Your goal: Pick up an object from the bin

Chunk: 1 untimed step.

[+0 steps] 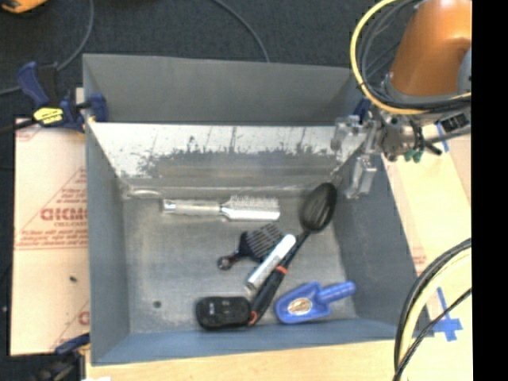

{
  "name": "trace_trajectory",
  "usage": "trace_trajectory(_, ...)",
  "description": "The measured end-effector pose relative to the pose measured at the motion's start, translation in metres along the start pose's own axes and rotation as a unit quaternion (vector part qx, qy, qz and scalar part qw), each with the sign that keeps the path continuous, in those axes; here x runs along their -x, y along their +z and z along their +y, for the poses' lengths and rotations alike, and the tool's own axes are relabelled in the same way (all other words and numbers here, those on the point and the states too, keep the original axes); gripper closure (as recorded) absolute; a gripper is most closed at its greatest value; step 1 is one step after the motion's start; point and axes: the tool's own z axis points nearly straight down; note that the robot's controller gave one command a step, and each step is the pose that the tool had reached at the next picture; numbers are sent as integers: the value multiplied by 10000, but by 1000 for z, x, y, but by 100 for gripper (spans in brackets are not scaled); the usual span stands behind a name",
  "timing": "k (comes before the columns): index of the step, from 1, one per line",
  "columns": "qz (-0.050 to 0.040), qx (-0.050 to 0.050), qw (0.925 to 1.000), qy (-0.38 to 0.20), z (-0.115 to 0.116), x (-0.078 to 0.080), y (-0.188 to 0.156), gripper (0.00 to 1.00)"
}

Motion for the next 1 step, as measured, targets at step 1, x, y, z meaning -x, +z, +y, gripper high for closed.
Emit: trace_trajectory(1, -43, -8, 10000, -17, 1, 1, -6, 0)
